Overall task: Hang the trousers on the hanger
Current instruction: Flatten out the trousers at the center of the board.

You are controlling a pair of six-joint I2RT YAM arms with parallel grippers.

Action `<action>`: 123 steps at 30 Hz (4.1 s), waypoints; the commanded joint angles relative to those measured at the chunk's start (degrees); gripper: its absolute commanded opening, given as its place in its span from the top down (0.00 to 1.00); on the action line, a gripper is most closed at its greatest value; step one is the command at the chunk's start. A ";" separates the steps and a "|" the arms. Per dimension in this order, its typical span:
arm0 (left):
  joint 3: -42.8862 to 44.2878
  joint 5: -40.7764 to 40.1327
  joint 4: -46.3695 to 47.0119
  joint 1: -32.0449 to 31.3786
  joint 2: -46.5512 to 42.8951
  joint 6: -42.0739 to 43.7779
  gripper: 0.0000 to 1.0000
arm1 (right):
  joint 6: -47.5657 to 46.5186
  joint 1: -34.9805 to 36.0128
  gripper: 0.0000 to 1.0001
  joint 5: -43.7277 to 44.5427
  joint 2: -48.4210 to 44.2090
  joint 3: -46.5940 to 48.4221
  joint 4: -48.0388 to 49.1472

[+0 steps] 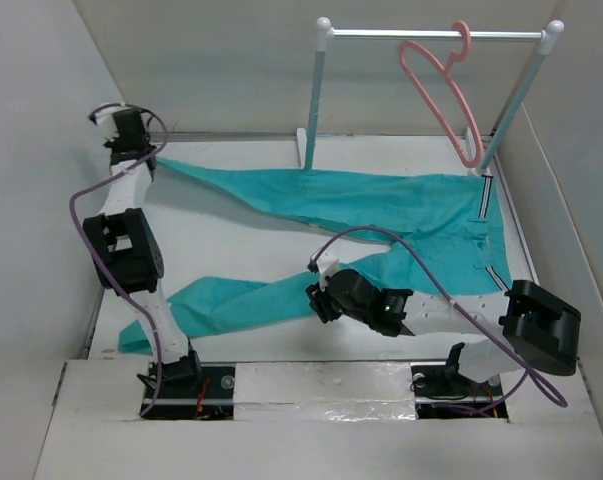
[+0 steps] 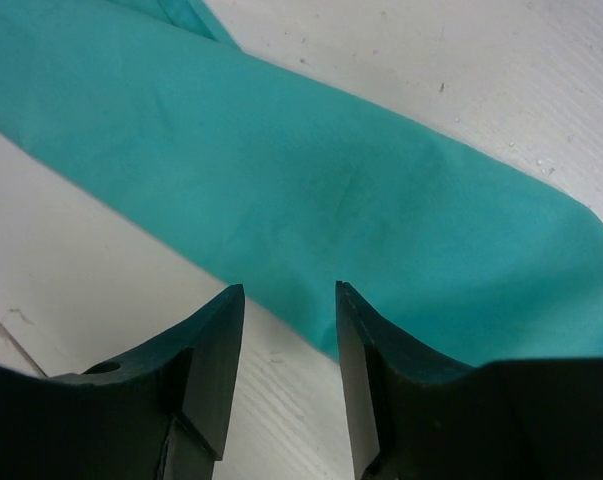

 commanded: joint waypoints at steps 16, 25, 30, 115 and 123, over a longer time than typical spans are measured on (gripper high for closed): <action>-19.47 3.81 7.53 8.91 -10.74 -11.22 0.47 | -4.35 -11.17 0.29 1.59 -20.23 -2.74 -11.54; -21.67 7.93 8.31 1.89 -20.39 -10.79 0.70 | -9.00 -12.85 1.00 -8.68 -19.38 -4.33 -5.86; -20.53 10.05 8.31 -10.30 -27.24 -10.79 0.97 | -11.91 -7.24 0.86 -17.04 0.61 8.72 1.20; -26.25 18.31 12.80 -0.58 -6.87 -22.30 0.80 | -13.93 -14.43 0.66 -14.95 -14.52 4.65 -0.82; -19.51 24.64 12.46 -1.89 -20.38 -22.04 1.00 | -11.83 -16.71 0.59 -11.51 -20.24 1.57 -2.66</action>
